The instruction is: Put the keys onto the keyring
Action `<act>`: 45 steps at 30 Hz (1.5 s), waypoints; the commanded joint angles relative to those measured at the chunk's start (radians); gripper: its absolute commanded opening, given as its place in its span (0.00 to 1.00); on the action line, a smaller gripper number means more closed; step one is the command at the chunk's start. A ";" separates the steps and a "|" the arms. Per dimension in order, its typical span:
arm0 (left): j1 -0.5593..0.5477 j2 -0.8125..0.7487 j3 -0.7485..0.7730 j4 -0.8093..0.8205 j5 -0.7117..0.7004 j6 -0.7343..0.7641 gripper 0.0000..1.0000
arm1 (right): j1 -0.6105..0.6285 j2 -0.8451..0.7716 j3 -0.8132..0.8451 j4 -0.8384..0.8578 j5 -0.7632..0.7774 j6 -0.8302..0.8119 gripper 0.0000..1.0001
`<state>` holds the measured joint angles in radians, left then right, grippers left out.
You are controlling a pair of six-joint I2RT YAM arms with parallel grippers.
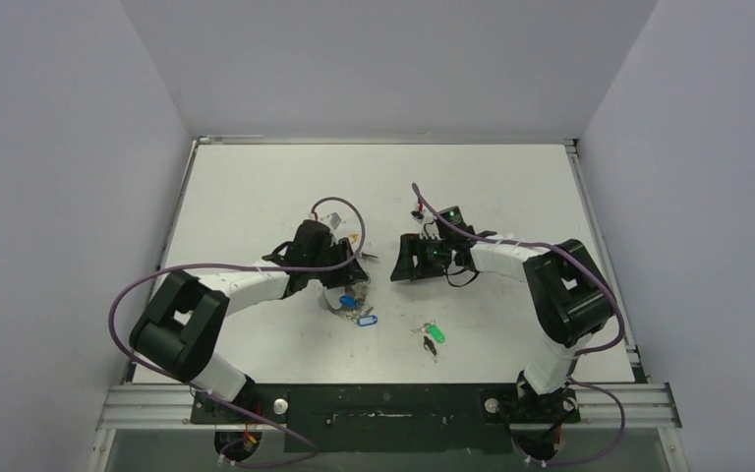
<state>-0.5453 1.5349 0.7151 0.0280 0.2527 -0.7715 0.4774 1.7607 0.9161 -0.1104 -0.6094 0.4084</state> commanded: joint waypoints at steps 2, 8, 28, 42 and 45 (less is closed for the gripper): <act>-0.004 0.028 0.054 0.069 -0.010 0.020 0.36 | -0.005 0.017 -0.046 -0.093 0.058 -0.026 0.62; 0.002 0.058 0.042 0.075 -0.008 0.023 0.35 | -0.006 0.022 -0.046 -0.094 0.063 -0.025 0.62; -0.008 0.076 -0.074 0.174 0.029 -0.031 0.24 | -0.015 0.054 -0.031 -0.090 0.049 -0.014 0.62; -0.021 -0.053 -0.090 0.122 -0.015 0.049 0.32 | 0.013 -0.002 -0.025 -0.112 0.082 -0.111 0.65; -0.020 -0.116 -0.090 0.090 -0.045 0.073 0.33 | 0.041 -0.050 -0.018 -0.118 0.137 -0.148 0.67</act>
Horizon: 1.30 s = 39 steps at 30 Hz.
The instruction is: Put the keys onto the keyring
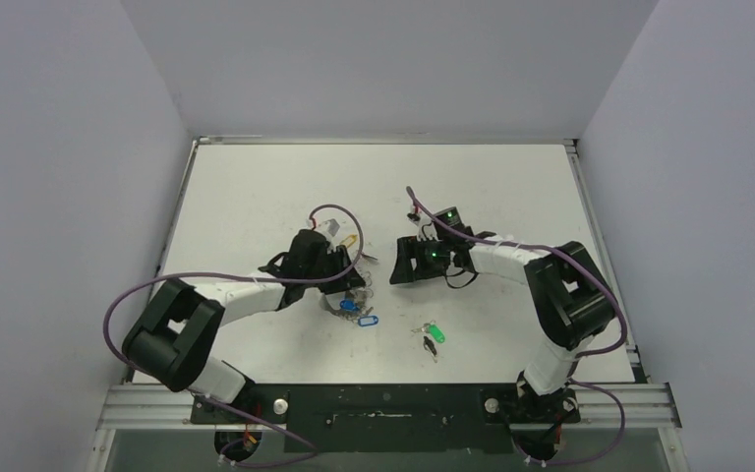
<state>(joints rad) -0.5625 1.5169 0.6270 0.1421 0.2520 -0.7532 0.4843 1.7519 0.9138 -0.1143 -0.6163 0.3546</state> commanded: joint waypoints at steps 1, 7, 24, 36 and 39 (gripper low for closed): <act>-0.002 -0.121 -0.003 -0.041 -0.059 0.063 0.33 | 0.049 -0.059 -0.012 -0.116 0.172 -0.105 0.68; 0.012 -0.302 -0.025 -0.131 -0.157 0.108 0.35 | 0.167 -0.163 -0.020 -0.048 0.291 -0.211 0.72; 0.056 -0.557 -0.164 -0.113 -0.176 0.049 0.39 | 0.154 0.114 0.045 0.188 -0.063 0.030 0.52; 0.064 -0.508 -0.157 -0.064 -0.143 0.029 0.40 | 0.086 0.218 0.057 0.251 -0.201 0.054 0.25; 0.064 -0.503 -0.157 -0.061 -0.143 0.027 0.40 | 0.089 0.220 0.047 0.251 -0.242 0.041 0.24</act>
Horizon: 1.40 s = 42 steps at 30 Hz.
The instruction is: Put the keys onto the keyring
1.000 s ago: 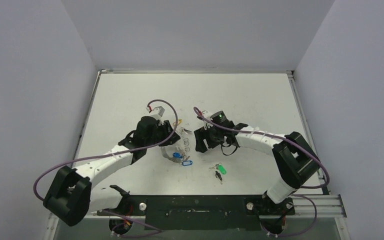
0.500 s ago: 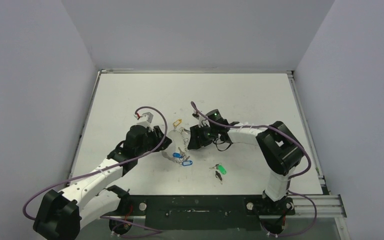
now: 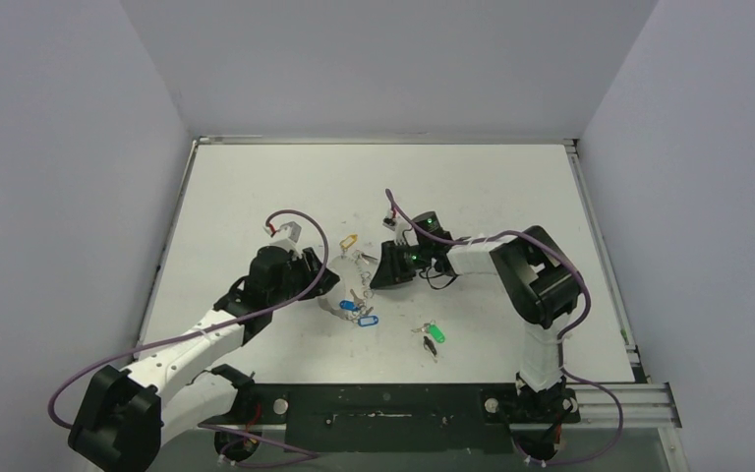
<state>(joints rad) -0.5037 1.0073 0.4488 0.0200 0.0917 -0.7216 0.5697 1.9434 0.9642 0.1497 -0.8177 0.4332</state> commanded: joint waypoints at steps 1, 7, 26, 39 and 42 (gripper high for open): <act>0.005 0.007 0.021 0.063 0.017 -0.006 0.40 | 0.006 0.030 -0.006 -0.013 -0.048 -0.039 0.24; 0.005 0.009 0.016 0.069 0.016 -0.010 0.40 | 0.027 0.051 -0.006 0.002 -0.063 -0.034 0.23; 0.007 -0.013 0.010 0.061 0.004 -0.008 0.40 | 0.036 0.034 0.013 -0.037 -0.076 -0.070 0.00; 0.014 -0.005 0.064 0.066 0.052 0.053 0.39 | 0.038 -0.187 0.007 -0.111 0.023 -0.139 0.00; 0.016 0.003 0.080 0.084 0.088 0.065 0.38 | 0.038 -0.255 0.007 -0.120 0.059 -0.146 0.00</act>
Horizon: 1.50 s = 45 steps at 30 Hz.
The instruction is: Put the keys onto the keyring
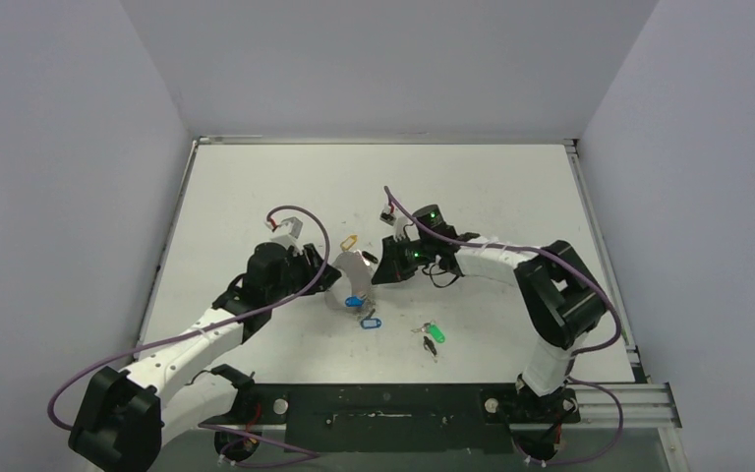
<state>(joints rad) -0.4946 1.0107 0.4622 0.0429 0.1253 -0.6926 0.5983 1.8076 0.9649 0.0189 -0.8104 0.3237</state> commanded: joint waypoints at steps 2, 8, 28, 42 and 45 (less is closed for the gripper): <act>0.008 0.004 0.081 0.074 0.078 0.044 0.37 | 0.009 -0.151 0.013 -0.001 0.076 -0.040 0.00; 0.009 0.016 0.092 0.177 0.183 0.064 0.35 | 0.009 -0.232 0.032 -0.016 0.084 -0.059 0.00; 0.007 0.146 0.020 0.522 0.364 0.033 0.35 | 0.030 -0.342 -0.086 0.295 -0.036 -0.061 0.00; 0.007 0.212 -0.066 0.672 0.387 0.003 0.39 | 0.036 -0.290 -0.143 0.471 -0.107 -0.019 0.00; 0.007 0.181 -0.090 0.727 0.405 0.034 0.39 | 0.036 -0.294 -0.151 0.473 -0.105 -0.046 0.00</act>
<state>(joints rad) -0.4889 1.2289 0.3943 0.6201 0.4812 -0.6918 0.6289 1.5291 0.8146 0.3473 -0.8654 0.2962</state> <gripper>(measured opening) 0.390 0.030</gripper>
